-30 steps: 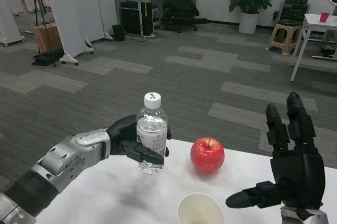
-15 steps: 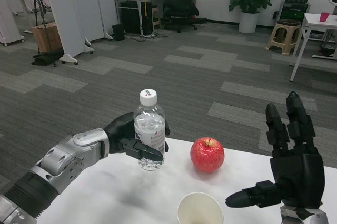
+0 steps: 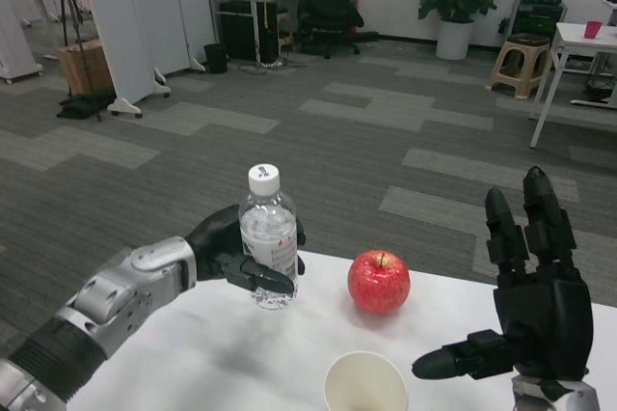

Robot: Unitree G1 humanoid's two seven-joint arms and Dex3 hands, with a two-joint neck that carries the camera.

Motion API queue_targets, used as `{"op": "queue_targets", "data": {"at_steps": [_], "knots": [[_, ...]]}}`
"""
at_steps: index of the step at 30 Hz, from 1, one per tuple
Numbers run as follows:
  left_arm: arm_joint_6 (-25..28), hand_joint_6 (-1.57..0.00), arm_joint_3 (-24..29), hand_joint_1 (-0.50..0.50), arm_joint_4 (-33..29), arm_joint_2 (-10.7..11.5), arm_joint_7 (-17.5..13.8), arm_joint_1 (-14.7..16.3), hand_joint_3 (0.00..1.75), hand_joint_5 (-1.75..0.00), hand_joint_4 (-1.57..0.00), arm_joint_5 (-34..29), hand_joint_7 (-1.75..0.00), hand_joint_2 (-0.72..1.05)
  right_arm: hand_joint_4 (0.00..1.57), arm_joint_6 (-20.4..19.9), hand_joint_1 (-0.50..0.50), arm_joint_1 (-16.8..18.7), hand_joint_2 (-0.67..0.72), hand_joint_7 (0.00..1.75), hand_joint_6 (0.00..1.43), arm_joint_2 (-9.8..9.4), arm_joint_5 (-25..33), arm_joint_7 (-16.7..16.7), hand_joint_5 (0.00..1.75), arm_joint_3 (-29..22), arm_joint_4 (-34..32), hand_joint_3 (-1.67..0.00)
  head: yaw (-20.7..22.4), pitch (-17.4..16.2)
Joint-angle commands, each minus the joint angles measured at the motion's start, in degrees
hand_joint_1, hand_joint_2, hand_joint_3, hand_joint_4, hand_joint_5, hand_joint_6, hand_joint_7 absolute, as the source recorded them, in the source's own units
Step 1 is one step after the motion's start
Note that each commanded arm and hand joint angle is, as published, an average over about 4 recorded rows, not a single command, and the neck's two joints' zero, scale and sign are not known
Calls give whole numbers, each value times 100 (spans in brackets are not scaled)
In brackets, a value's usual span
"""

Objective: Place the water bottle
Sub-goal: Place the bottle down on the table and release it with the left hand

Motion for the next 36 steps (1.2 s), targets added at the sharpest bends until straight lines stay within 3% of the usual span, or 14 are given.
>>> {"op": "queue_targets", "data": {"at_steps": [1,3,8,15,24,28,31,34,36], "knots": [[-990,-136,-173,-12,509,-31,11,65,2,-175,-155,-101,-168,60,0,32,-46,-75,9,0,0,4,17,18,0,4,-5,0,13,-9],[-1390,-136,-266,-13,795,-31,15,109,7,-175,-153,-101,-168,60,0,36,-46,-75,9,0,0,4,21,18,0,0,-5,0,33,-16],[-1746,-136,-349,-17,1271,-31,15,188,0,-175,-153,11,-168,65,0,56,-46,-77,9,0,0,4,25,18,0,0,-3,0,62,-42],[-2436,-136,-578,-19,1964,-75,24,197,7,-175,-153,75,-168,69,0,67,-46,-93,9,0,0,4,34,18,0,4,17,0,70,-102],[-2546,-133,-622,-21,2300,-91,20,197,4,-175,-151,534,-161,69,0,78,-46,-93,9,0,0,4,41,18,0,9,30,0,88,-161],[-2546,-130,-622,-23,2328,-93,15,197,4,-175,-146,593,-161,78,0,85,-46,-93,9,0,0,4,43,18,0,9,30,0,99,-156],[-2548,-120,-622,-23,2337,-93,18,197,7,-175,-138,593,-152,85,0,91,-46,-101,9,0,0,4,41,18,0,9,34,0,107,-151],[-2551,-96,-622,-27,2348,-93,9,197,2,-175,-115,593,-138,87,0,100,-46,-110,9,0,0,4,41,18,0,15,41,0,107,-149],[-2551,-73,-622,-31,2353,-93,4,197,2,-175,-91,593,-124,91,0,102,-46,-112,9,0,0,4,39,18,0,20,45,0,107,-154]]}}
